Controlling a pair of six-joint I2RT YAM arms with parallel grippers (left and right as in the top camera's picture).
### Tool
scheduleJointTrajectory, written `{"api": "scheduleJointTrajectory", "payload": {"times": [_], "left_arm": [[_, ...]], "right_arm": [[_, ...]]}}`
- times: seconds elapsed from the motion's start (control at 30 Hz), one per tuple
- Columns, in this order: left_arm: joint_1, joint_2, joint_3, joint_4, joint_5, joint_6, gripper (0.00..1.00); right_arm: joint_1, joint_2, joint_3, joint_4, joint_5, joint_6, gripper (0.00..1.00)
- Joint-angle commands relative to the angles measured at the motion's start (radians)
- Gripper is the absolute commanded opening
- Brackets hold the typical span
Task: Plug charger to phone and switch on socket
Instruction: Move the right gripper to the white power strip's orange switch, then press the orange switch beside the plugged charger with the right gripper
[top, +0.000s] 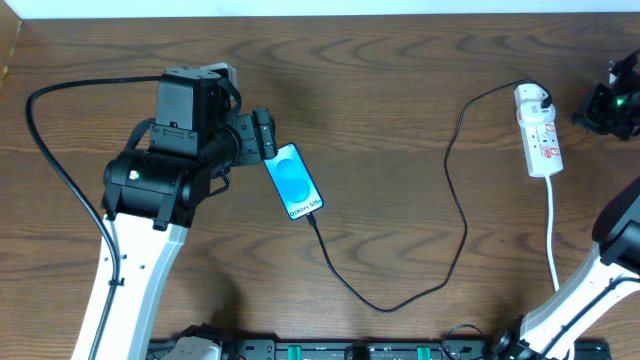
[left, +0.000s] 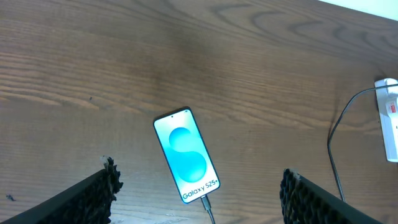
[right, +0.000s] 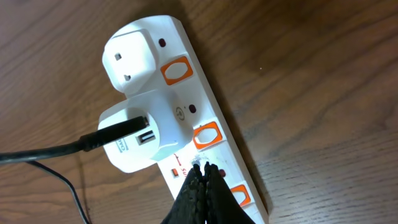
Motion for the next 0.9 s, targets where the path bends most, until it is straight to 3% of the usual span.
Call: {"api": "scheduleJointTrajectory", "payload": {"times": [0.0,0.87], "left_arm": [[0.005,-0.003,0.009,-0.003,-0.013,0.017,0.85],[0.005,-0.003,0.009,-0.003,-0.013,0.017,0.85]], "right_arm": [[0.003,0.04,0.009,0.006,-0.008,-0.023,0.01],[0.009,0.114,0.006,0.039,-0.02,-0.031,0.01]]}}
